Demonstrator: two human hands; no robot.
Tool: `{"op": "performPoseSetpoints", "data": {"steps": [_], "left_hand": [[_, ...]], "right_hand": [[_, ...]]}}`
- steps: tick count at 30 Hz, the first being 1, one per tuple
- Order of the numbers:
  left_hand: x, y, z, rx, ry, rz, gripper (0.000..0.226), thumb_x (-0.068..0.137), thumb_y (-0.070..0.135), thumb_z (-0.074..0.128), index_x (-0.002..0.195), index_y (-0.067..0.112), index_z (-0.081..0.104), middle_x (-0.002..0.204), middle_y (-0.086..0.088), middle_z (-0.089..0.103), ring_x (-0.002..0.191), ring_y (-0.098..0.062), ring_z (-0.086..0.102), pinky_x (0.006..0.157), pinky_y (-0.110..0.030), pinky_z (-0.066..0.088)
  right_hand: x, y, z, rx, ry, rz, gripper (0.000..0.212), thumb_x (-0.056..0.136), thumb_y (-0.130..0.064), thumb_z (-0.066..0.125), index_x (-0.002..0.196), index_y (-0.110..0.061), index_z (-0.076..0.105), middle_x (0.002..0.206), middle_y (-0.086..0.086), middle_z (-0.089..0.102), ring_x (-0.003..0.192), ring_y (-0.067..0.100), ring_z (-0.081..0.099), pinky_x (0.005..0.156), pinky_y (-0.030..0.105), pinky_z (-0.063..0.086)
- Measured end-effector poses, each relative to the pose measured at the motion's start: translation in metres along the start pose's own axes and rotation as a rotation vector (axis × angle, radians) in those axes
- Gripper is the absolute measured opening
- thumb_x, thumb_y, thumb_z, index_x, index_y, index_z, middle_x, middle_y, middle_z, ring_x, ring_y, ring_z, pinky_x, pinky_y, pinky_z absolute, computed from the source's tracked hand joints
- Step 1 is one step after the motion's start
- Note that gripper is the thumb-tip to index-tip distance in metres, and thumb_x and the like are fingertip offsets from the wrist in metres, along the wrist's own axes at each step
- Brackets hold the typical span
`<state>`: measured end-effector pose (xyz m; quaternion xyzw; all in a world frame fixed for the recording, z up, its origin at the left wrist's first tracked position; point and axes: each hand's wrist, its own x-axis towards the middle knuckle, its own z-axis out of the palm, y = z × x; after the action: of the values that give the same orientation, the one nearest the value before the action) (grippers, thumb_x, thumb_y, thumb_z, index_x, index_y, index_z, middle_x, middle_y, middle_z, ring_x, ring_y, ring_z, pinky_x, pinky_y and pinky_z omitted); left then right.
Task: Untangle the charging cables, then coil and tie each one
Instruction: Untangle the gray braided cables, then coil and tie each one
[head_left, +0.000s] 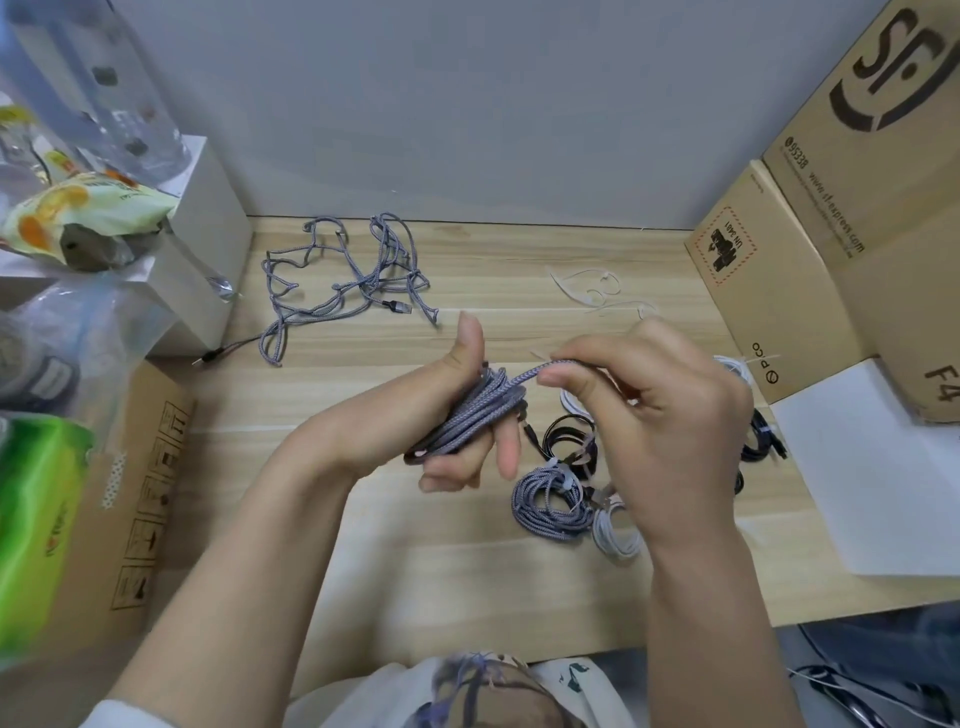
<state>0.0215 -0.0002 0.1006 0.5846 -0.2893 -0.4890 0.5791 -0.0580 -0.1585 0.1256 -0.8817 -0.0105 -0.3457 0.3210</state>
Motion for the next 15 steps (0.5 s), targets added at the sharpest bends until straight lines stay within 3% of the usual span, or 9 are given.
{"op": "performPoseSetpoints", "data": {"steps": [3,6,9,12,15], "left_hand": [[-0.002,0.002,-0.004,-0.230,-0.260,0.109,0.088,0.073,0.084,0.021,0.070,0.009,0.067,0.037,0.010,0.040,0.032,-0.010,0.037,0.055,-0.024,0.045],[0.000,0.005,-0.006,-0.363,-0.414,0.262,0.084,0.080,0.078,0.021,0.074,0.008,0.066,0.039,0.011,0.039,0.032,-0.010,0.036,0.049,-0.037,0.039],[0.004,0.010,-0.005,-0.529,-0.558,0.415,0.074,0.085,0.072,0.026,0.085,0.009,0.065,0.038,0.002,0.029,0.031,-0.014,0.031,0.065,-0.031,0.047],[0.005,0.012,-0.001,-0.704,-0.608,0.505,0.063,0.086,0.063,0.046,0.095,0.002,0.060,0.045,0.000,0.033,0.040,-0.019,0.039,0.077,-0.030,0.045],[0.004,0.018,0.003,-0.947,-0.486,0.591,0.073,0.080,0.059,0.059,0.110,-0.007,0.052,0.059,-0.006,0.040,0.056,-0.023,0.042,0.091,-0.036,0.042]], "right_hand": [[0.002,0.000,0.000,0.061,0.000,0.031,0.020,0.083,-0.033,0.066,0.076,-0.016,0.075,0.063,-0.004,0.050,0.057,0.008,0.044,0.053,0.026,0.036],[0.001,-0.002,0.003,0.127,-0.011,0.062,0.020,0.087,-0.032,0.062,0.079,-0.017,0.074,0.063,-0.007,0.044,0.058,0.010,0.043,0.054,0.026,0.035],[0.002,-0.001,0.005,0.242,-0.079,0.142,0.013,0.089,-0.030,0.058,0.093,-0.024,0.069,0.068,-0.006,0.057,0.064,0.004,0.051,0.060,0.021,0.039],[0.003,-0.002,0.006,0.423,-0.241,0.315,0.017,0.090,-0.028,0.056,0.082,-0.035,0.070,0.077,-0.024,0.066,0.069,0.000,0.058,0.065,0.017,0.041],[-0.002,-0.002,0.011,0.390,-0.436,0.419,0.019,0.088,-0.032,0.047,0.081,-0.042,0.062,0.068,-0.029,0.060,0.066,-0.003,0.053,0.065,0.021,0.038]]}}
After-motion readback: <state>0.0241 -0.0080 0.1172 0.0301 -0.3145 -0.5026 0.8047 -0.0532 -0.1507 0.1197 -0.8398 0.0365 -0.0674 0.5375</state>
